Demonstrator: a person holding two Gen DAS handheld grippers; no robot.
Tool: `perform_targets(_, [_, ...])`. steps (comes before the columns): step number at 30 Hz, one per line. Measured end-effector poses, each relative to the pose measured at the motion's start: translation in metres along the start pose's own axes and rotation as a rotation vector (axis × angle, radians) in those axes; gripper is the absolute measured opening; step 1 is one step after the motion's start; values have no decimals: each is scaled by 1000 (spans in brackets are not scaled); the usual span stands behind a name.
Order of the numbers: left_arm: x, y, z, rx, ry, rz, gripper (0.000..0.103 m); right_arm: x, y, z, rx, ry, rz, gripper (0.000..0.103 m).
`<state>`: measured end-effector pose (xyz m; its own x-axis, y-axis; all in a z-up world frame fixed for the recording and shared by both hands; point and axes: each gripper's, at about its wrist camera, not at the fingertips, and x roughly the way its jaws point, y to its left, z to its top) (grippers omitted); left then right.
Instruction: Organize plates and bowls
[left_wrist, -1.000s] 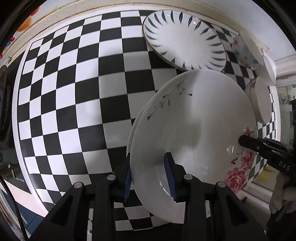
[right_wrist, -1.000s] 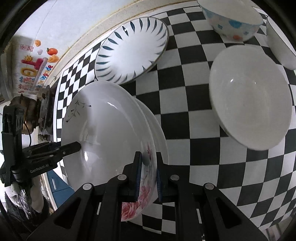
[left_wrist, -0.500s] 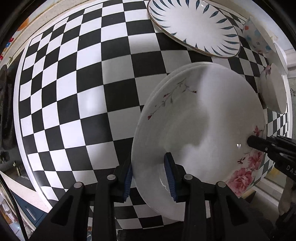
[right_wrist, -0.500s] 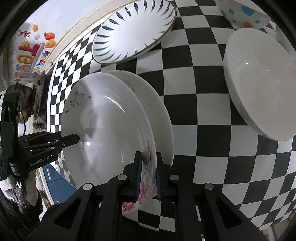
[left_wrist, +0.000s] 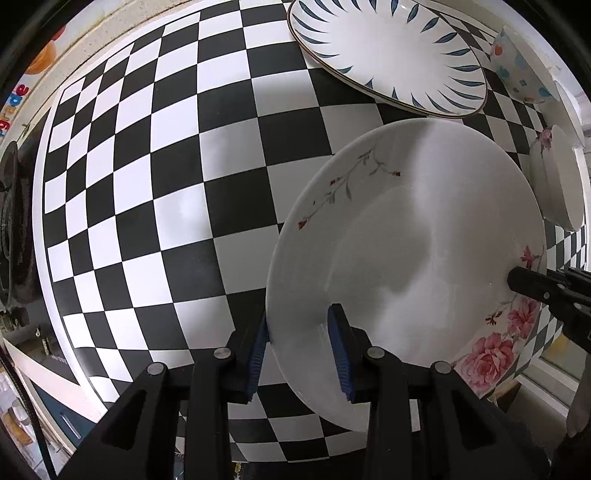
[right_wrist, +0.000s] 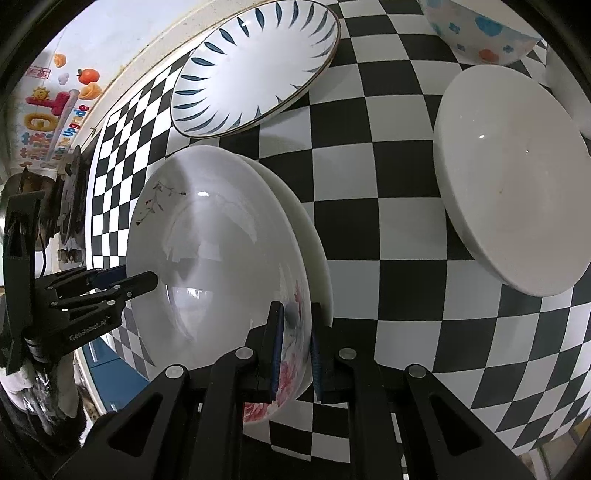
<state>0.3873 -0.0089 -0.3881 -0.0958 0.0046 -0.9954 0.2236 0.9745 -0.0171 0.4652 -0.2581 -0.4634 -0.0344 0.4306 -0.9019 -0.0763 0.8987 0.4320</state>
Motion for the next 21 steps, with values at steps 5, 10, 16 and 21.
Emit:
perform_targets(5, [-3, -1, 0, -11, 2, -12, 30, 1, 0, 3, 6, 22, -4, 18])
perform_targets(10, [-10, 6, 3, -33, 1, -26, 30, 2, -2, 5, 13, 57, 1, 18])
perform_targets(16, [-21, 17, 2, -33, -10, -18, 30, 0, 0, 0, -4, 80, -12, 18])
perform_targets(21, [-30, 14, 1, -33, -18, -9, 30, -1, 1, -1, -5, 85, -17, 18])
